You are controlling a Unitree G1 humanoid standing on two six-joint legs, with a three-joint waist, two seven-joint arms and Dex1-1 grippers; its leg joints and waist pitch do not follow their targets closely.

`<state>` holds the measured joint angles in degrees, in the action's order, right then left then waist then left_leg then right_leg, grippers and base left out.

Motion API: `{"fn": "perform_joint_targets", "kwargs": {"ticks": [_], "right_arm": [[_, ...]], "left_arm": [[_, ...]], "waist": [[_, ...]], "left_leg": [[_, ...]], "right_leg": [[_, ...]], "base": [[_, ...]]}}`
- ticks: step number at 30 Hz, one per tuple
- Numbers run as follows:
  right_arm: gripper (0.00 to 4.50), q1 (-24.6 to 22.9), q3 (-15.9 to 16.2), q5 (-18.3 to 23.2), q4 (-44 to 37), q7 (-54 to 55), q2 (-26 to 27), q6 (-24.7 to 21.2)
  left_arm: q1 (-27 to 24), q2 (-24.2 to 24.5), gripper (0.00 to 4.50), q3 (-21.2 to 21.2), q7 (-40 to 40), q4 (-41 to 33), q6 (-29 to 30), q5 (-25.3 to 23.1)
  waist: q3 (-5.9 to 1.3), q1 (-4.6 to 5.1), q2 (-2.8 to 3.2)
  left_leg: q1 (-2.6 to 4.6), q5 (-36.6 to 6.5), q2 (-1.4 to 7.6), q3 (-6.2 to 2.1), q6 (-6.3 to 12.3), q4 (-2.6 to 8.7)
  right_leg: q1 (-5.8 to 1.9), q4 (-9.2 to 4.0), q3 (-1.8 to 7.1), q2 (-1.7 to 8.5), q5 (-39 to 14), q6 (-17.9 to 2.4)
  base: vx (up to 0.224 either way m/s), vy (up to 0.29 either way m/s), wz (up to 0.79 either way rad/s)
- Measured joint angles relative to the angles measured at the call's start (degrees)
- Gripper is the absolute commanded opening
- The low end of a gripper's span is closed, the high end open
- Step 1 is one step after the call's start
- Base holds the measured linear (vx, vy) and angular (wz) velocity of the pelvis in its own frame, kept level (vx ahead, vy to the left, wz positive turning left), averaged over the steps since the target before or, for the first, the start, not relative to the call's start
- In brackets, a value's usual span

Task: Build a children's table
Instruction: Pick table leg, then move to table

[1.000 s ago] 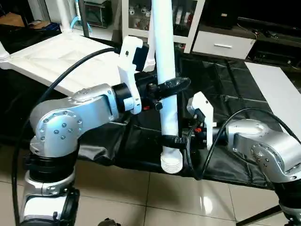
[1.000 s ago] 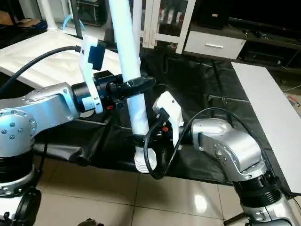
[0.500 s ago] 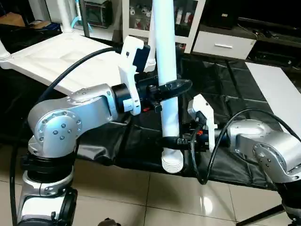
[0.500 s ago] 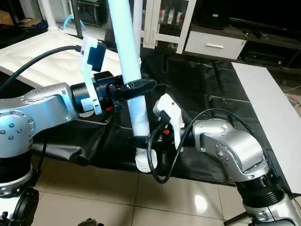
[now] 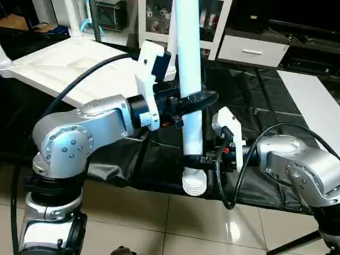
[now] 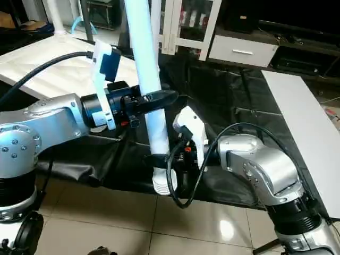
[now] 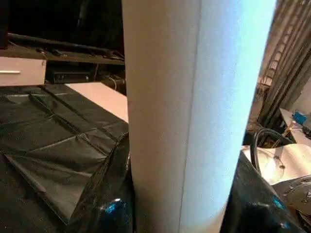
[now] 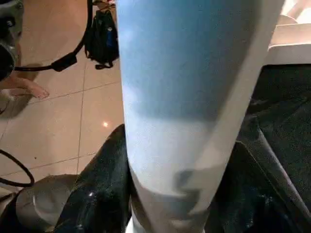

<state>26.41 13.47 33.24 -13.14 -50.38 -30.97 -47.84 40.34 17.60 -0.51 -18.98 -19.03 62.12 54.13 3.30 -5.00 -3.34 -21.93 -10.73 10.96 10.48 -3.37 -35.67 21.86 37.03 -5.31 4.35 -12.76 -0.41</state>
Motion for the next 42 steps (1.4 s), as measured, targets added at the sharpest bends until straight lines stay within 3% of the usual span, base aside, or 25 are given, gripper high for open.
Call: {"fn": "perform_joint_targets", "kwargs": {"ticks": [4,9,12,13,17,19,21,23,24,26,27,29,30,31,32,33,34,35,36,37,38,39,40,41,42], "right_arm": [[1.83,0.18,-1.99,-1.83,3.03,5.72,4.72,2.74],[1.82,1.88,-9.90,-3.84,10.91,17.36,10.17,6.68],[1.82,3.10,-14.47,-6.14,14.35,25.10,11.47,10.80],[1.82,2.55,-15.38,-8.17,14.37,27.84,11.23,12.48],[1.82,-1.64,-15.15,-11.70,13.03,28.73,10.10,16.20],[1.82,-6.57,-14.38,-15.03,6.41,31.72,11.27,16.36],[1.82,-9.04,-13.18,-16.96,3.31,33.72,12.33,17.19],[1.82,-11.41,-12.83,-18.56,1.54,36.49,14.88,20.29],[1.82,-12.64,-12.47,-19.50,1.01,37.96,16.04,22.35],[1.82,-15.07,-11.01,-20.60,0.65,39.59,17.48,26.11],[1.82,-16.20,-10.87,-20.56,0.77,39.92,18.56,27.78],[1.82,-17.75,-10.83,-20.24,0.93,39.96,21.02,29.94],[1.82,-17.71,-10.86,-19.91,0.94,40.03,22.41,30.20],[1.82,-17.66,-10.85,-19.63,0.87,40.07,23.64,30.62],[1.82,-17.69,-10.85,-19.08,0.85,40.19,24.91,30.72],[1.82,-17.77,-10.85,-18.91,0.85,40.22,25.25,30.72],[1.82,-18.27,-11.00,-18.81,0.85,40.49,25.26,31.02],[1.82,-18.66,-11.12,-18.83,0.88,40.67,25.32,31.36],[1.82,-19.33,-11.52,-18.93,0.89,40.99,25.22,32.11],[1.82,-20.22,-12.09,-19.26,1.82,41.56,25.41,32.83],[1.82,-20.15,-12.20,-19.45,3.15,41.85,25.54,33.13],[1.82,-20.44,-11.99,-19.61,3.96,41.94,25.78,33.47],[1.82,-20.71,-11.53,-19.98,4.54,41.85,25.82,34.42],[1.82,-20.77,-11.47,-20.25,4.70,41.74,25.76,34.97],[1.82,-20.82,-11.60,-20.42,4.98,41.74,26.04,35.49]], "left_arm": [[0.03,0.15,2.58,-2.93,1.10,0.31,0.44,0.49],[-0.09,2.09,2.90,-4.28,0.57,-0.40,0.22,1.90],[-1.18,2.00,2.95,-4.21,2.66,-1.80,-2.50,-2.26],[-2.36,1.36,2.95,-3.99,6.91,-2.76,-4.22,-6.67],[-7.94,2.34,2.95,-2.73,15.02,-3.23,-6.07,-16.61],[-16.25,1.25,2.95,-1.55,16.75,-6.23,-14.11,-21.77],[-21.13,0.96,2.95,-0.27,17.82,-6.32,-17.53,-24.98],[-24.68,0.94,2.95,1.67,18.61,-5.93,-22.13,-28.54],[-26.27,0.78,2.95,2.74,19.15,-5.61,-25.44,-30.75],[-29.89,0.90,2.95,4.96,20.02,-3.60,-31.48,-35.29],[-31.76,1.45,2.95,6.09,20.62,-2.45,-33.99,-37.56],[-34.51,1.97,2.95,7.27,21.36,0.13,-36.58,-40.54],[-35.66,1.77,2.95,6.95,21.78,0.81,-37.59,-41.37],[-36.24,1.59,2.95,6.59,21.97,1.63,-38.38,-41.77],[-36.71,1.15,2.95,6.00,22.23,2.65,-39.62,-42.52],[-36.96,1.08,2.95,5.70,22.39,2.98,-40.28,-42.83],[-37.24,0.85,2.95,5.52,22.51,3.37,-41.55,-43.49],[-37.41,0.61,2.95,5.44,22.56,3.67,-42.64,-43.95],[-37.43,-0.37,2.95,5.80,22.64,4.44,-43.49,-44.38],[-37.72,-1.38,2.95,6.77,22.62,5.05,-44.66,-44.84],[-38.15,-1.30,2.95,7.03,22.64,5.74,-45.66,-45.35],[-38.11,-1.11,2.95,6.95,22.65,6.63,-46.45,-45.66],[-37.45,-1.10,2.95,7.03,22.65,7.66,-47.73,-46.25],[-36.78,-1.21,2.95,7.10,22.65,7.94,-48.66,-46.61],[-35.86,-1.11,2.95,6.98,22.65,8.21,-49.56,-46.89]], "waist": [[0.00,0.19,0.00],[-0.02,-0.11,-0.03],[-0.04,-0.10,-0.06],[-0.04,-0.06,0.01],[0.01,0.37,0.16],[-0.11,0.82,0.39],[-0.04,1.02,0.28],[-0.06,0.31,0.28],[-0.17,-0.20,0.47],[-0.47,-1.08,1.10],[-0.52,-1.20,1.25],[-0.41,-0.47,1.43],[-0.38,0.17,1.45],[-0.31,0.99,1.56],[-0.30,2.19,1.56],[-0.36,2.96,1.40],[-0.44,3.56,1.04],[-0.53,3.90,0.20],[-0.62,3.90,-0.08],[-0.59,2.97,0.30],[-0.53,3.25,0.76],[-0.41,3.34,0.60],[-0.29,3.73,0.82],[-0.30,4.32,1.70],[-0.09,5.18,2.10]], "left_leg": [[0.01,0.05,0.01,0.00,-0.08,0.00],[-0.03,0.19,-0.01,0.01,-0.30,0.00],[-0.02,0.31,-0.01,0.02,-0.50,0.00],[-0.03,0.32,-0.01,0.02,-0.51,0.00],[-0.10,0.32,0.05,0.00,-0.53,0.02],[-0.08,0.26,0.03,0.01,-0.44,0.14],[-0.15,0.07,0.02,0.02,-0.08,0.15],[-0.33,-0.01,-0.09,0.04,0.37,-0.15],[-0.42,-0.12,-0.19,-0.13,0.85,-0.56],[-1.06,-1.22,-0.64,-1.66,2.61,-2.50],[-1.21,-1.41,-0.89,-2.16,2.77,-2.73],[-0.94,-1.46,-1.74,-1.39,2.76,-2.48],[-0.89,-1.18,-2.28,-0.76,3.64,-1.96],[-0.86,-0.87,-3.00,-0.39,4.63,-1.50],[-0.84,-0.62,-3.75,0.34,5.71,-1.11],[-0.84,-0.40,-4.20,0.95,6.38,-0.93],[-0.83,-0.09,-4.96,2.04,7.00,-0.47],[-0.85,0.16,-6.04,3.37,7.32,0.08],[-1.17,-0.05,-6.32,3.79,7.23,-0.08],[-2.88,-2.58,-6.78,0.11,5.51,-6.17],[-4.04,-3.45,-7.23,-4.79,3.20,-12.65],[-3.51,-4.01,-6.72,-7.23,0.77,-14.45],[-1.52,-4.73,-4.63,-8.09,-0.51,-11.25],[0.36,-5.23,-2.24,-8.24,-0.49,-7.02],[0.61,-5.86,-1.46,-7.29,-1.99,-6.61]], "right_leg": [[0.03,0.04,0.00,-0.02,0.04,-0.06],[0.05,0.02,0.01,0.00,0.11,-0.08],[0.02,0.01,0.02,0.00,0.12,-0.05],[0.02,0.00,0.03,0.00,0.13,-0.04],[0.10,0.00,0.03,-0.08,0.13,0.08],[0.08,-0.12,0.08,-0.08,0.05,0.22],[0.12,-0.07,0.10,-0.08,0.01,0.23],[0.05,-0.12,0.43,0.11,-0.02,0.33],[0.01,-0.16,0.66,0.17,-0.10,0.69],[-0.07,-0.03,1.40,0.51,-0.15,1.75],[-0.19,-0.02,1.52,1.00,-0.09,2.25],[-0.52,-1.01,2.16,1.64,0.00,2.63],[-0.21,-1.60,2.38,1.69,-0.18,2.16],[0.05,-1.10,2.33,2.02,-1.10,0.51],[0.84,2.08,1.23,2.09,-2.17,-0.16],[1.40,4.45,-0.11,1.58,-2.41,0.21],[1.28,4.94,-1.15,0.65,-2.79,0.88],[0.92,3.88,-1.52,0.17,-2.72,0.05],[0.84,3.68,-0.24,0.23,-2.85,0.18],[1.33,3.24,0.52,1.28,-1.74,0.74],[1.26,2.92,-0.28,2.50,-1.09,1.44],[1.24,2.75,-0.73,4.16,-0.56,2.23],[1.10,2.23,-1.42,5.41,-0.03,2.76],[0.98,1.65,-1.88,5.50,0.29,3.15],[0.72,1.33,-1.76,6.12,0.64,3.57]], "base": [[0.000,0.000,0.00],[0.000,0.000,0.00],[0.000,0.000,0.00],[0.000,0.000,0.00],[0.000,0.000,0.00],[0.000,0.000,0.00],[0.000,0.000,0.00],[0.000,0.000,0.00],[-0.011,0.081,-0.08],[-0.010,0.111,-0.10],[-0.012,0.187,-0.05],[-0.017,0.202,0.00],[-0.014,0.116,0.06],[-0.031,0.253,0.13],[-0.048,0.242,0.11],[-0.094,0.325,0.09],[-0.077,0.188,0.02],[-0.095,0.147,-0.11],[-0.110,0.177,-0.14],[-0.110,0.177,-0.14],[-0.102,0.249,-0.37],[-0.107,0.290,-0.47],[-0.107,0.290,-0.47],[-0.114,0.348,-0.15],[-0.048,0.194,0.00]]}}
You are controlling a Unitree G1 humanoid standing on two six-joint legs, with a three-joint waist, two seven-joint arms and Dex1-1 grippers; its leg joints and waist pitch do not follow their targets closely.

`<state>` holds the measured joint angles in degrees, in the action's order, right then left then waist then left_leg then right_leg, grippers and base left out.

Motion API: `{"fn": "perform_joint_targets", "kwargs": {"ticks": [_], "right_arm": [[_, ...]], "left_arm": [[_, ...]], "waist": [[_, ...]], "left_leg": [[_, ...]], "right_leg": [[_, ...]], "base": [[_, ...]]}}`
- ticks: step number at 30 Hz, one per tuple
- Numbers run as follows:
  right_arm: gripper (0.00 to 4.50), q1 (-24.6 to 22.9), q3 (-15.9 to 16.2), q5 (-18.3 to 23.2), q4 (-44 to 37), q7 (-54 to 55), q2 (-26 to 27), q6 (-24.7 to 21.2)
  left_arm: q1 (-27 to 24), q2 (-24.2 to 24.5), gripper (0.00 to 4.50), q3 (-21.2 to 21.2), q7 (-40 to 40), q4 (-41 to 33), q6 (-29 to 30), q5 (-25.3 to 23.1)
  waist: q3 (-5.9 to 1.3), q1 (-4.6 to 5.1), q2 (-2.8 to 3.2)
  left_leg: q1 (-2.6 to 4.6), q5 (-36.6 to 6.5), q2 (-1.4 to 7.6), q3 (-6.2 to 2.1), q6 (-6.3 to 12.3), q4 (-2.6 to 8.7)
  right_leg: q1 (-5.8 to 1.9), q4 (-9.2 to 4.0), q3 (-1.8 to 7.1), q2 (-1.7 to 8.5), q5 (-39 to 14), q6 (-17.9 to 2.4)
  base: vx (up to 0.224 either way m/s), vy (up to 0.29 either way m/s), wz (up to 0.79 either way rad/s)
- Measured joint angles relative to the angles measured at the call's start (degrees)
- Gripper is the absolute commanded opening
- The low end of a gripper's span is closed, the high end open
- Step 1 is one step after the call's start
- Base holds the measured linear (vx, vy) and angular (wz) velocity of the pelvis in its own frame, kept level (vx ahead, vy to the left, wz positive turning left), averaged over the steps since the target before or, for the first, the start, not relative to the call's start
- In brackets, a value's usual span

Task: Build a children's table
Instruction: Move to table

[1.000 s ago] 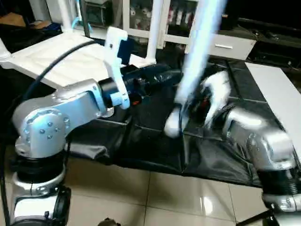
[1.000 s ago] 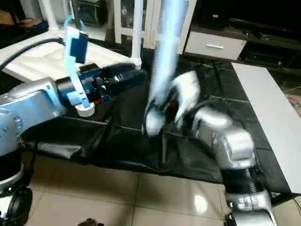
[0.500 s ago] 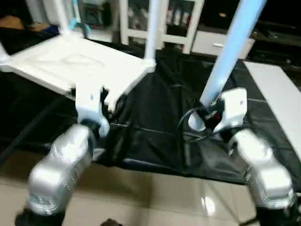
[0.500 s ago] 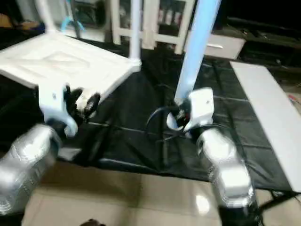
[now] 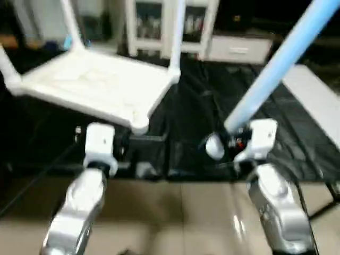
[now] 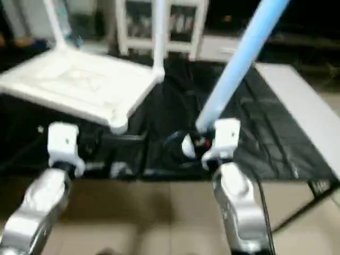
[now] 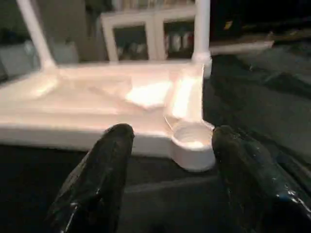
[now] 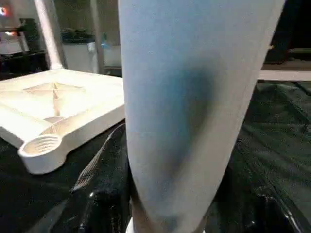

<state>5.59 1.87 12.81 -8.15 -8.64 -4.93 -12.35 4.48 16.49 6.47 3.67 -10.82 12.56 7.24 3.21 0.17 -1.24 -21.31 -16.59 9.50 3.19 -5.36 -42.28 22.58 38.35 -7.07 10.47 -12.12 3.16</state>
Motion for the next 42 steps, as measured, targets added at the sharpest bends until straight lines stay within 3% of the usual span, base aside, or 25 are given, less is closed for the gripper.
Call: {"fn": "perform_joint_targets", "kwargs": {"ticks": [1,2,3,5,6,7,8,10,12,14,17,18,19,21,25,28,30,34,36,37,38,39,40,41,42], "right_arm": [[1.82,-0.39,0.06,-0.09,0.44,-0.04,0.41,0.10],[1.82,-0.75,1.14,-0.20,0.71,-0.36,1.55,0.48],[1.82,-0.93,1.82,-0.22,0.70,-0.67,1.83,1.11],[1.82,-1.23,1.84,-0.73,0.69,-0.74,0.88,2.72],[1.82,-1.34,1.65,-1.30,0.73,-0.75,0.20,3.30],[1.82,-1.82,1.08,-1.81,1.22,-0.89,-0.57,4.07],[1.82,-2.51,0.70,-1.82,1.71,-1.32,-0.60,4.16],[1.82,-3.97,0.73,-1.40,2.34,-2.09,-0.54,3.94],[1.82,-3.87,0.59,-0.55,1.96,-2.83,-0.71,3.62],[1.82,-3.55,0.44,0.10,1.20,-3.59,-1.73,3.50],[1.82,-3.69,-1.91,0.10,1.22,-4.12,-3.36,3.53],[1.82,-3.71,-2.26,0.08,1.37,-4.12,-3.65,3.55],[1.82,-3.71,-2.77,0.08,1.45,-4.13,-3.77,3.77],[1.82,-3.67,-3.16,0.12,1.68,-4.15,-3.50,3.77],[1.82,-2.51,-2.35,0.31,1.66,-4.32,-2.59,3.72],[1.82,-2.30,-2.12,0.52,1.65,-4.39,-2.67,3.71],[1.82,-2.34,-2.03,0.51,1.65,-4.44,-2.80,3.68],[1.82,-2.75,-2.18,0.52,1.65,-4.93,-2.64,3.04],[1.82,-2.24,-0.95,0.51,1.65,-5.50,-1.93,2.66],[1.82,-1.25,0.29,0.56,1.60,-5.91,-1.39,2.50],[1.82,-0.89,0.81,0.58,1.50,-6.29,-1.37,2.48],[1.82,-0.92,0.71,0.69,1.33,-6.45,-1.53,2.47],[1.82,-1.11,0.42,0.82,1.23,-6.53,-2.15,2.46],[1.82,-1.67,-0.81,0.80,1.41,-6.54,-3.57,2.44],[1.82,-1.67,-2.40,0.76,1.98,-6.16,-4.23,2.32]], "left_arm": [[-0.08,-0.03,2.95,-0.38,0.00,0.48,-0.88,-0.26],[-0.19,0.17,2.95,-1.14,0.48,1.37,-1.86,-1.32],[-0.15,0.09,2.95,-1.88,0.58,1.96,-2.52,-1.48],[-0.09,0.18,2.95,-2.22,0.72,2.03,-3.40,-2.39],[-0.09,0.11,2.95,-2.18,0.83,2.04,-3.66,-2.66],[-0.16,-0.58,2.95,-2.05,1.01,1.95,-4.04,-3.20],[-0.39,-0.91,2.95,-2.12,1.31,1.76,-4.37,-3.47],[-0.64,-1.29,2.95,-3.06,2.17,1.16,-5.06,-3.63],[-0.77,-1.46,2.95,-3.81,2.28,1.02,-5.60,-3.55],[-1.41,-1.73,2.95,-4.57,2.21,1.26,-6.67,-3.37],[-1.50,-3.14,2.95,-3.18,1.30,1.90,-7.17,-3.36],[-1.48,-3.37,2.95,-2.99,0.81,1.89,-7.43,-3.22],[-0.92,-3.37,2.95,-3.04,0.32,1.81,-7.67,-3.07],[-0.01,-3.34,2.95,-3.64,0.32,1.68,-7.69,-3.12],[0.34,-2.39,2.95,-4.46,0.14,1.59,-7.86,-3.19],[0.41,-2.41,2.95,-4.55,-0.36,1.59,-7.98,-3.31],[0.41,-2.83,2.95,-4.42,-0.57,1.59,-7.99,-3.44],[0.60,-3.46,2.95,-4.29,-1.20,1.55,-7.99,-3.58],[0.29,-3.00,2.95,-4.99,-1.26,1.58,-8.00,-3.59],[0.10,-2.67,2.95,-5.91,-1.27,1.81,-7.99,-3.59],[0.10,-2.36,2.95,-6.24,-1.28,1.87,-7.99,-3.59],[0.38,-2.33,2.95,-6.35,-1.34,1.88,-8.00,-3.60],[1.04,-2.50,2.95,-6.19,-1.52,1.78,-8.10,-3.61],[2.20,-4.21,2.95,-4.83,-1.81,2.14,-8.15,-3.61],[2.15,-5.01,2.95,-3.30,-2.22,2.07,-8.37,-3.62]], "waist": [[0.30,1.51,0.09],[0.37,2.66,0.02],[0.39,2.93,-0.07],[0.14,2.63,-0.45],[-0.05,2.43,-0.85],[0.00,2.31,-0.68],[0.27,2.26,0.39],[0.19,1.89,1.05],[-0.03,1.19,0.84],[-0.78,0.73,-0.41],[-0.96,-1.21,-0.59],[-0.94,-1.75,-0.51],[-1.09,-1.91,0.18],[-0.89,-1.67,0.28],[0.06,0.10,1.25],[0.39,1.17,0.67],[0.40,0.98,0.60],[-0.30,0.01,0.92],[-0.63,0.73,0.54],[-0.83,1.42,0.12],[-1.03,1.73,-0.14],[-1.19,1.99,-0.59],[-1.51,2.30,-1.89],[-1.46,2.48,-1.66],[-1.45,1.94,-1.37]], "left_leg": [[0.00,0.46,-0.36,0.59,1.22,0.48],[0.12,1.00,-0.99,1.01,2.38,1.44],[0.29,1.37,-1.40,1.19,3.01,2.08],[0.20,1.53,-2.65,2.33,3.27,3.53],[-0.04,1.54,-3.76,2.69,3.24,4.05],[-0.11,1.66,-4.05,2.91,3.00,4.63],[-0.35,1.73,-3.95,2.91,2.94,4.89],[-0.87,2.95,-3.21,2.64,3.28,5.58],[-1.51,4.47,-2.75,2.48,4.13,6.08],[-2.61,5.32,-2.94,2.30,3.91,6.00],[-2.85,4.70,-2.66,2.18,3.47,6.50],[-2.61,4.71,-2.03,2.09,3.46,6.47],[-2.50,5.38,-1.03,2.37,2.37,6.56],[-1.91,5.45,-0.26,2.74,2.19,6.69],[0.91,4.77,0.21,2.57,2.13,7.07],[2.97,4.09,0.05,3.52,1.95,7.86],[2.99,3.50,0.09,3.77,1.96,7.84],[2.34,3.09,0.27,4.18,2.69,7.82],[3.17,2.32,-0.58,3.83,3.42,8.00],[3.86,1.48,-1.31,3.31,3.69,7.86],[4.58,0.77,-1.78,2.84,3.76,7.82],[5.07,0.15,-3.07,1.16,4.41,7.85],[4.80,-0.56,-5.00,0.11,5.50,7.60],[3.49,-1.95,-5.41,-0.18,11.16,3.83],[1.06,-2.54,-5.49,0.08,13.03,-0.72]], "right_leg": [[-0.02,-0.84,0.73,-0.62,-0.63,-0.82],[-0.24,0.54,1.06,-1.53,-3.11,-4.13],[-0.50,1.92,0.31,-2.73,-3.68,-5.25],[-2.90,0.29,-0.35,-6.50,-3.37,-6.30],[-3.93,-0.71,0.35,-7.50,-2.77,-4.77],[-4.54,-1.33,0.86,-7.75,-2.92,-4.84],[-4.71,-1.10,1.43,-7.84,-3.05,-5.06],[-3.90,2.40,2.11,-7.84,-3.46,-4.74],[-3.71,2.33,2.29,-7.68,-3.67,-4.69],[-3.69,0.13,3.36,-7.01,-4.60,-2.24],[-2.50,-0.03,3.24,-6.94,-4.15,-2.68],[-2.11,-0.01,2.97,-6.96,-4.07,-2.71],[-1.92,-0.02,2.17,-6.98,-4.07,-2.73],[-2.21,-0.61,1.59,-7.16,-4.08,-2.75],[-5.34,-2.83,0.54,-7.23,-4.13,-2.82],[-6.82,-3.51,1.04,-6.98,-4.14,-2.83],[-7.55,-3.93,1.29,-6.96,-4.15,-2.81],[-7.86,-5.72,1.38,-7.22,-4.09,-2.52],[-7.21,-4.61,1.68,-7.12,-4.70,-3.71],[-5.25,-0.33,2.23,-6.58,-5.35,-3.81],[-3.40,2.48,2.52,-6.49,-5.54,-3.42],[-2.14,2.78,2.98,-6.36,-5.52,-2.63],[-2.56,-1.00,4.44,-5.74,-3.91,-2.33],[-3.90,-0.83,4.31,-5.64,-5.06,-1.77],[-4.92,-1.83,3.78,-5.49,-5.22,-1.60]], "base": [[-0.139,0.286,0.14],[-0.143,0.250,0.15],[-0.197,0.365,0.16],[-0.099,0.242,0.01],[-0.066,0.154,0.05],[-0.066,0.154,0.05],[-0.069,0.114,0.16],[-0.088,0.070,0.15],[-0.097,-0.030,-0.06],[-0.090,-0.098,-0.13],[-0.071,-0.127,-0.17],[-0.012,-0.050,-0.34],[-0.012,-0.050,-0.34],[-0.007,-0.011,-0.10],[0.010,0.013,-0.03],[0.079,0.029,-0.10],[0.100,0.002,-0.12],[0.141,0.026,-0.04],[0.249,0.021,0.04],[0.267,0.003,0.03],[0.215,-0.060,-0.13],[0.087,-0.047,-0.13],[0.127,-0.077,0.01],[0.135,-0.023,0.51],[0.229,-0.030,0.70]]}}
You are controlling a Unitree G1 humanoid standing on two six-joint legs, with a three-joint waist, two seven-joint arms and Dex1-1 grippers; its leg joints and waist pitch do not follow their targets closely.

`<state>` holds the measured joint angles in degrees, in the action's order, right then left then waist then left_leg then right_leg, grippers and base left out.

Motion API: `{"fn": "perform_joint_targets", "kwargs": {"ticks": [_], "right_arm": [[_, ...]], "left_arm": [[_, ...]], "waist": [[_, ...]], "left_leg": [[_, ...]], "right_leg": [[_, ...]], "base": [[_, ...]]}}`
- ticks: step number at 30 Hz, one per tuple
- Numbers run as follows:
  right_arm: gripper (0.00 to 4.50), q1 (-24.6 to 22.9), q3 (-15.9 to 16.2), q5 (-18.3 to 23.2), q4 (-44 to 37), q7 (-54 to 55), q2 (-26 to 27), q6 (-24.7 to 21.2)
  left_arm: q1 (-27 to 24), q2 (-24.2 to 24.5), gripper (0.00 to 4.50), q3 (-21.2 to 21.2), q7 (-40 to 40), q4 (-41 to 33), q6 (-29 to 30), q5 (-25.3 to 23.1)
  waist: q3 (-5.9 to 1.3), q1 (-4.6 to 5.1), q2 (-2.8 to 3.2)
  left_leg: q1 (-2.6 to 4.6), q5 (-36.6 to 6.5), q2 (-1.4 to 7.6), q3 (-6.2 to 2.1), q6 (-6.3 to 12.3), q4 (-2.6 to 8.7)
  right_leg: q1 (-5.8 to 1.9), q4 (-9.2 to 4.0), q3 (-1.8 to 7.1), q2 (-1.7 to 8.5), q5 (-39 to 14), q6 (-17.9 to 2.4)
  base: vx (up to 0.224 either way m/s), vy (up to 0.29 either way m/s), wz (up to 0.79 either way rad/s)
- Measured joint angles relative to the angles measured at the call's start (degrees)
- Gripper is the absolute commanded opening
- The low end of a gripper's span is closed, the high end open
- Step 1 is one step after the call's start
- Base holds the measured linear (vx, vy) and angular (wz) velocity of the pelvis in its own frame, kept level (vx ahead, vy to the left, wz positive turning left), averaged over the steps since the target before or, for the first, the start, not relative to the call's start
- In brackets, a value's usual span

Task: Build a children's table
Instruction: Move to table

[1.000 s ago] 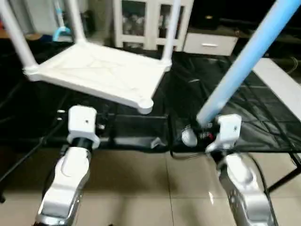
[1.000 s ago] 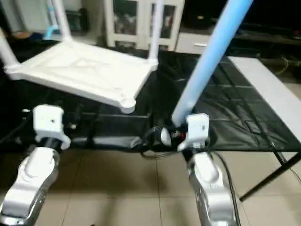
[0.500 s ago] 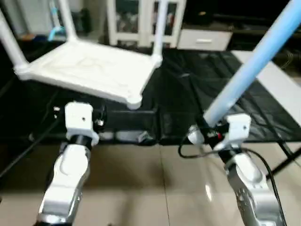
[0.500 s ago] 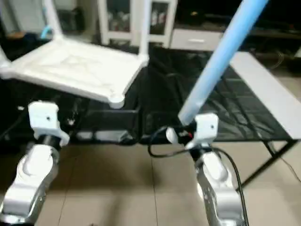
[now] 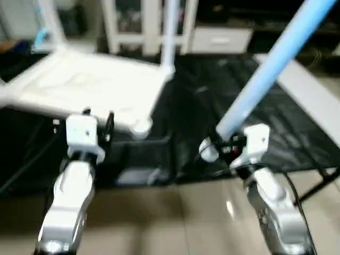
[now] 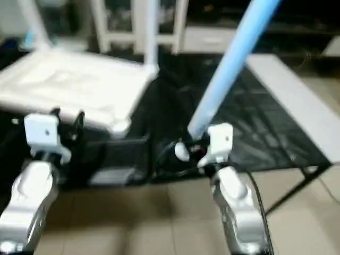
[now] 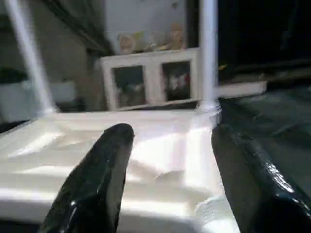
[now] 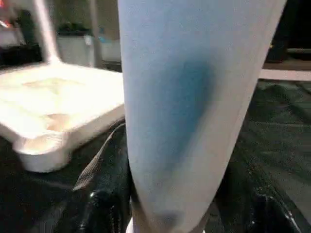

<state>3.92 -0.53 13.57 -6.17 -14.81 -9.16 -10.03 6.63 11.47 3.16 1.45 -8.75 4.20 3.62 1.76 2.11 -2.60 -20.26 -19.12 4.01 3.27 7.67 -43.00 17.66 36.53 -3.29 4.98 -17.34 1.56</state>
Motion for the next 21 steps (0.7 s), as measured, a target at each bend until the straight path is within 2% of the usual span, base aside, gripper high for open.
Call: {"fn": "perform_joint_targets", "kwargs": {"ticks": [1,2,3,4,5,6,7,8,9,10,11,12,13,14,15,16,17,18,19,20,21], "right_arm": [[1.82,0.06,-0.99,0.03,0.07,0.21,0.18,0.00],[1.82,0.30,-1.25,0.17,-0.03,0.39,0.64,0.03],[1.82,0.75,-1.29,0.32,-0.19,0.58,1.17,0.04],[1.82,1.67,-1.38,0.42,-0.57,0.94,1.72,0.12],[1.82,2.20,-1.03,0.42,-0.43,1.20,2.58,0.09],[1.82,2.61,0.12,0.46,-0.36,1.20,3.91,0.02],[1.82,2.66,1.10,0.49,-0.44,1.12,4.04,0.04],[1.82,2.49,0.97,0.48,-0.42,1.13,3.61,0.03],[1.82,2.42,0.75,0.49,-0.44,1.17,3.07,0.04],[1.82,2.22,0.36,0.50,-0.44,1.21,2.50,0.06],[1.82,1.90,0.00,0.49,-0.45,1.24,2.36,0.07],[1.82,1.41,-0.32,0.49,-0.45,1.24,2.36,0.08],[1.82,0.79,-0.56,0.45,-0.51,1.22,2.22,0.12],[1.82,0.25,-1.33,0.41,-0.52,1.25,1.81,0.12],[1.82,0.17,-1.98,0.28,-0.31,1.44,1.57,0.07],[1.82,0.17,-2.68,0.25,-0.29,1.82,1.37,0.06],[1.82,0.16,-2.96,0.24,-0.30,1.84,1.28,0.06],[1.82,0.18,-3.25,0.25,-0.40,1.80,1.13,0.07],[1.82,0.24,-3.40,0.27,-0.51,1.77,1.05,0.08],[1.82,0.42,-3.42,0.45,-0.57,1.50,0.83,0.08],[1.82,0.75,-3.37,1.08,-0.74,0.66,0.35,0.07]], "left_arm": [[-0.36,-0.03,2.95,0.44,-0.11,0.04,-0.05,0.00],[-0.37,0.21,2.95,0.13,-0.14,0.01,-0.10,-0.02],[-0.24,0.47,2.95,-0.40,-0.15,-0.01,-0.26,-0.02],[-0.30,0.70,2.95,-1.06,-0.31,-0.05,-0.46,-0.01],[-0.75,1.16,2.95,-1.38,-0.55,0.02,-0.58,-0.01],[-1.11,1.76,2.95,-2.35,-0.67,0.27,-0.57,-0.01],[-1.10,1.83,2.95,-3.05,-0.69,0.83,-0.53,-0.01],[-1.09,1.45,2.95,-3.03,-0.91,1.15,-0.51,0.00],[-1.02,1.28,2.95,-2.87,-1.19,1.14,-0.52,0.00],[-0.65,1.01,2.95,-2.61,-1.43,1.15,-0.55,0.00],[-0.34,0.88,2.95,-2.34,-1.59,1.15,-0.55,0.00],[0.08,0.88,2.95,-2.09,-1.81,1.12,-0.62,0.01],[0.44,0.54,2.95,-1.80,-1.99,1.20,-0.66,0.03],[0.59,-0.18,2.95,-0.98,-2.29,1.22,-0.69,0.05],[0.50,-0.80,2.95,0.05,-2.72,1.25,-0.68,0.10],[0.38,-0.76,2.95,0.75,-3.63,1.25,-0.58,0.30],[0.38,-0.62,2.95,0.82,-4.70,1.23,-0.39,0.92],[0.35,-0.19,2.95,1.15,-7.03,1.16,0.11,2.40],[0.12,0.01,2.95,1.77,-9.24,1.14,0.71,3.59],[-0.39,0.40,2.95,2.22,-11.71,0.98,0.91,5.00],[-1.40,1.89,2.95,2.97,-15.44,0.47,0.79,6.94]], "waist": [[0.00,-0.67,0.13],[-0.05,-1.10,0.50],[-0.06,-1.59,1.55],[0.33,-2.06,3.57],[0.39,-2.41,4.58],[0.42,-2.24,4.04],[0.25,-1.91,3.43],[0.06,-1.80,3.13],[-0.08,-1.49,2.91],[-0.17,-0.91,2.33],[-0.08,-0.73,1.86],[0.13,-0.70,0.77],[0.17,-0.68,-1.21],[0.44,-0.90,-1.41],[0.76,-1.41,-0.57],[1.01,-2.05,-0.08],[0.98,-2.31,0.02],[0.97,-2.60,0.04],[0.94,-3.39,0.33],[0.83,-4.05,0.90],[0.62,-4.38,1.96]], "left_leg": [[-2.41,0.20,-0.03,0.78,-0.38,-2.33],[-3.73,0.48,0.52,1.14,-0.86,-0.90],[-4.33,1.00,1.71,1.67,-1.59,1.68],[-2.98,3.43,4.12,1.95,-4.47,6.99],[-2.02,6.76,5.17,1.64,-8.42,6.58],[-1.79,5.61,4.16,1.66,-7.97,5.61],[-1.46,4.68,3.48,1.48,-7.60,5.10],[-0.58,3.73,3.02,1.57,-7.36,5.02],[0.16,3.15,2.53,1.78,-7.01,5.09],[1.39,2.30,1.73,2.40,-6.99,5.26],[2.41,1.59,1.14,3.12,-7.02,5.39],[3.64,1.05,0.40,4.31,-7.26,5.96],[5.25,0.31,-0.40,5.84,-7.80,6.22],[6.10,-0.73,-0.17,6.63,-7.10,5.23],[6.07,-1.78,0.00,6.03,-5.39,3.21],[5.17,-2.06,-0.29,4.12,-5.07,0.32],[4.53,-2.03,-0.63,3.19,-5.21,-0.76],[3.57,-1.71,-0.65,2.30,-5.79,-0.94],[2.16,-0.91,-0.11,1.52,-6.83,-0.12],[0.93,0.10,0.78,1.13,-8.29,1.52],[-0.33,2.12,2.16,0.67,-8.89,4.29]], "right_leg": [[-1.87,-1.95,-1.34,0.48,0.03,0.14],[-3.35,-3.57,-3.13,0.72,0.06,0.22],[-5.03,-4.65,-5.20,0.72,-0.37,-0.13],[-6.75,-5.21,-6.36,-0.81,-1.14,-0.08],[-7.63,-4.03,-6.60,-1.65,-2.34,0.15],[-6.22,0.07,-4.77,-1.43,-3.84,-1.30],[-3.83,4.42,-3.31,-1.75,-4.21,-1.41],[-0.64,7.46,-2.21,-2.47,-4.15,-1.12],[1.86,8.06,-2.05,-2.67,-3.69,-0.20],[4.89,7.99,-1.74,-2.48,-2.78,0.99],[6.50,7.18,-1.41,-2.35,-2.05,1.25],[7.24,4.77,-0.79,-1.97,-0.44,0.12],[6.87,1.85,0.76,-1.55,3.58,-2.22],[6.05,1.58,1.99,-1.98,5.71,-3.61],[5.34,1.51,2.55,-2.97,5.09,-3.76],[4.38,1.19,3.49,-3.75,4.48,-3.73],[3.60,0.89,4.03,-3.98,4.07,-3.73],[2.73,0.44,4.32,-4.19,3.67,-3.74],[1.75,0.09,4.67,-4.65,3.30,-3.94],[1.27,0.00,4.54,-5.18,2.94,-3.85],[1.16,0.06,4.01,-6.04,2.47,-3.56]], "base": [[0.188,0.000,0.57],[0.192,0.003,0.43],[0.211,0.031,0.42],[0.211,0.031,0.42],[0.245,0.099,0.16],[0.133,0.079,-0.02],[0.270,0.090,0.02],[0.253,0.044,0.04],[0.362,0.069,0.06],[0.225,0.057,0.02],[0.211,0.028,0.01],[0.187,-0.043,0.01],[0.187,-0.043,0.01],[0.199,-0.121,0.16],[0.234,-0.091,0.15],[0.234,-0.091,0.15],[0.215,-0.027,0.11],[0.191,-0.008,0.29],[0.191,-0.008,0.29],[0.185,0.044,0.23],[0.088,0.040,0.05]]}}
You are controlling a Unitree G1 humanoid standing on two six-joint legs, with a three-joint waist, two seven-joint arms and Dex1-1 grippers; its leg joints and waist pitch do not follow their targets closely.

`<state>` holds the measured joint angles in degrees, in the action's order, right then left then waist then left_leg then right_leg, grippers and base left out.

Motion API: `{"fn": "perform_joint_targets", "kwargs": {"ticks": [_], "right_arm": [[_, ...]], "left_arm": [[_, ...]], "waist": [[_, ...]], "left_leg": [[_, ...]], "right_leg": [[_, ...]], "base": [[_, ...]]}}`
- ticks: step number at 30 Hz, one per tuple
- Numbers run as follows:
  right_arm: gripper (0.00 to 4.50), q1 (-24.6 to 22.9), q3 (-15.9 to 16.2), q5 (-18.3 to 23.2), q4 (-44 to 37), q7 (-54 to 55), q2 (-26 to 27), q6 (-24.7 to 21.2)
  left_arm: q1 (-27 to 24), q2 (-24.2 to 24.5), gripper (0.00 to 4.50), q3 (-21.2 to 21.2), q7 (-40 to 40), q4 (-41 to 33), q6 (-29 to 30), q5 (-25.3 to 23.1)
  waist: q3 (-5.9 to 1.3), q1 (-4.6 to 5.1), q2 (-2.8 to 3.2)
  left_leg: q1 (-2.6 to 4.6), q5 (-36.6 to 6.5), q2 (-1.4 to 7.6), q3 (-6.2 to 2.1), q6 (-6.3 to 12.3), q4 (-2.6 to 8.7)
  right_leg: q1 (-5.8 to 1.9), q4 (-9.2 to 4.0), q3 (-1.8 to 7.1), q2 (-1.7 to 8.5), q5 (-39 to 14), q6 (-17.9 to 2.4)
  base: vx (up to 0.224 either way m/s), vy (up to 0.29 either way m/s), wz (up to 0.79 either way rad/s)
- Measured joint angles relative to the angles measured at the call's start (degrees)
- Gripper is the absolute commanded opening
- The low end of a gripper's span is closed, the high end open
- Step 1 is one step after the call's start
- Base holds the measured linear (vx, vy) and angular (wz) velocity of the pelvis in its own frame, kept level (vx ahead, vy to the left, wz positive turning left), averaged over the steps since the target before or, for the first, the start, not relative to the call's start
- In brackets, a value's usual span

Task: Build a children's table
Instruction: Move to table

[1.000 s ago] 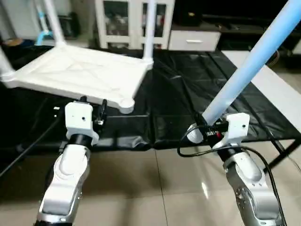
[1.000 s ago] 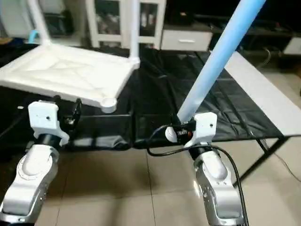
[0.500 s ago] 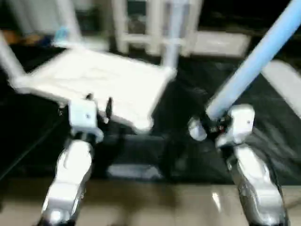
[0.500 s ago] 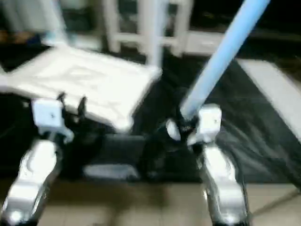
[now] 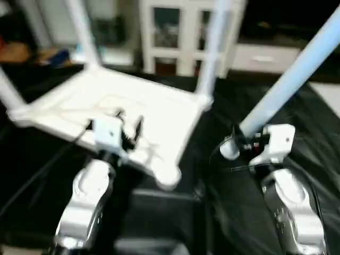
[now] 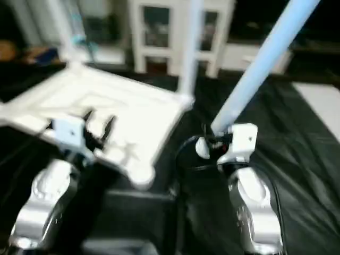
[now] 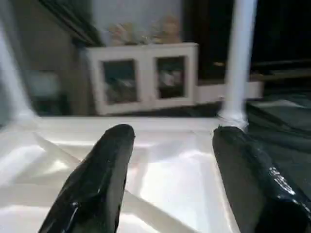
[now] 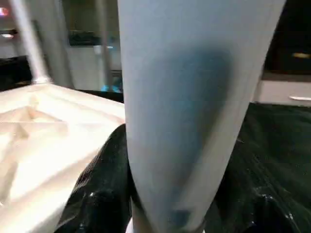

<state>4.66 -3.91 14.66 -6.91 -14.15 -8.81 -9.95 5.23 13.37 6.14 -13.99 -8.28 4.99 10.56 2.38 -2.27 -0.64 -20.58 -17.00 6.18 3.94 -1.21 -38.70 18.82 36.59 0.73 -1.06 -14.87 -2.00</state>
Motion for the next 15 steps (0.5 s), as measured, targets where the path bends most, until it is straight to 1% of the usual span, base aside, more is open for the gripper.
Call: {"fn": "perform_joint_targets", "kwargs": {"ticks": [1,2,3,4,5,6,7,8,9,10,11,12,13,15], "right_arm": [[1.82,0.18,0.05,0.70,-0.34,-0.85,-0.15,0.00],[1.82,0.26,0.53,2.41,-0.41,-2.73,-0.23,-0.89],[1.82,0.36,0.56,3.50,-0.74,-3.86,-0.56,-1.36],[1.82,0.61,0.31,5.04,-1.23,-5.01,-1.27,-2.02],[1.82,0.72,-0.25,6.79,-1.79,-6.43,-1.82,-3.14],[1.82,0.93,-0.31,8.14,-2.05,-7.68,-2.67,-3.95],[1.82,1.13,-0.36,10.05,-2.63,-10.60,-4.66,-5.47],[1.82,1.17,-0.37,10.87,-3.24,-12.64,-6.21,-6.46],[1.82,1.14,-0.43,11.76,-3.76,-14.20,-7.24,-7.13],[1.82,1.10,-0.48,12.17,-4.10,-16.37,-8.41,-7.55],[1.82,1.07,-0.33,12.33,-4.19,-18.01,-9.34,-7.76],[1.82,1.08,-0.01,12.44,-4.22,-19.47,-10.14,-8.10],[1.82,0.82,0.09,12.49,-4.22,-21.16,-10.77,-8.30],[1.82,0.67,0.90,12.50,-4.22,-22.92,-11.98,-8.51]], "left_arm": [[-0.79,1.46,2.95,0.74,-3.09,-0.36,-0.17,1.33],[-2.36,4.38,2.95,1.39,-9.38,-0.39,-0.33,4.13],[-2.91,6.33,3.13,2.14,-13.02,-0.32,-0.21,5.39],[-2.94,7.64,3.23,2.55,-16.68,-0.30,-0.04,6.73],[-2.13,8.84,3.23,3.00,-19.94,-0.21,0.88,7.67],[-1.18,9.86,3.29,3.72,-22.47,-0.19,1.54,8.07],[1.03,11.68,3.33,4.84,-26.59,0.46,3.06,8.67],[2.46,13.22,3.43,5.49,-29.01,1.09,3.93,8.78],[3.10,14.20,3.55,5.54,-30.75,1.60,4.59,8.79],[4.13,15.11,3.55,5.95,-32.74,2.86,5.39,8.67],[5.16,15.46,3.55,6.55,-33.65,4.46,5.16,7.49],[6.32,15.60,3.74,7.00,-34.01,6.36,5.08,6.24],[7.99,15.69,3.85,7.68,-34.75,9.03,4.62,4.76],[9.92,16.32,3.85,8.36,-35.94,11.90,4.08,3.58]], "waist": [[-0.03,-0.29,0.90],[-0.12,-0.21,0.58],[-0.11,-0.17,0.19],[-0.19,-0.16,-0.11],[-0.17,-0.09,-0.34],[-0.17,-0.02,-0.38],[-0.16,-0.01,-0.57],[-0.13,0.01,-0.58],[-0.14,0.29,-0.57],[-0.13,0.59,-0.58],[-0.12,0.67,-0.60],[-0.08,0.71,-0.66],[-0.01,0.73,-0.64],[0.06,0.71,-0.64]], "left_leg": [[-0.68,3.68,1.35,-0.22,-1.40,0.92],[-0.98,2.94,1.10,-0.26,-0.97,0.04],[-1.02,2.79,0.64,-0.23,-0.72,0.15],[-1.11,2.72,0.00,-0.08,-0.57,0.33],[-1.12,2.70,-0.54,0.01,-0.50,0.45],[-1.11,2.72,-0.68,0.14,-0.45,0.57],[-1.24,2.92,-0.76,0.52,-0.27,0.90],[-1.26,3.09,-0.66,0.86,-0.28,1.21],[-1.20,3.18,-0.35,1.35,-0.33,1.43],[-1.01,3.40,-0.16,1.81,-0.23,1.84],[-0.90,3.47,-0.07,2.03,-0.03,2.08],[-0.79,3.66,0.08,2.45,0.11,2.23],[-0.67,3.72,0.50,3.14,-0.03,2.25],[-0.48,3.86,1.01,4.09,-0.12,2.32]], "right_leg": [[0.34,1.08,-0.58,-0.50,-0.61,0.57],[1.10,2.13,-1.19,0.31,-1.25,0.92],[1.49,2.37,-1.22,0.90,-1.19,0.94],[2.13,2.11,-1.16,2.15,-0.88,1.53],[2.27,1.45,-0.92,2.99,-0.58,3.03],[2.28,1.40,-0.89,3.16,-0.54,3.29],[2.15,1.40,-0.84,3.37,-0.38,3.40],[2.20,1.27,-0.84,3.47,-0.25,3.35],[2.14,1.03,-0.86,3.50,-0.19,3.15],[2.02,0.69,-0.86,3.57,0.00,2.87],[1.94,0.43,-0.95,3.65,0.19,2.72],[1.91,0.40,-1.10,3.84,0.32,2.57],[1.81,0.42,-1.40,4.07,0.43,2.48],[1.72,0.44,-1.49,4.25,0.59,2.44]], "base": [[0.144,0.086,0.04],[0.137,0.088,0.03],[0.181,0.150,0.07],[0.124,0.104,0.09],[0.044,0.116,0.09],[0.015,0.067,0.01],[0.015,0.067,0.01],[0.000,0.000,0.00],[0.000,0.000,0.00],[0.000,0.000,0.00],[0.000,0.000,0.00],[-0.059,0.006,0.02],[-0.059,0.006,0.02],[-0.057,0.000,0.05]]}}
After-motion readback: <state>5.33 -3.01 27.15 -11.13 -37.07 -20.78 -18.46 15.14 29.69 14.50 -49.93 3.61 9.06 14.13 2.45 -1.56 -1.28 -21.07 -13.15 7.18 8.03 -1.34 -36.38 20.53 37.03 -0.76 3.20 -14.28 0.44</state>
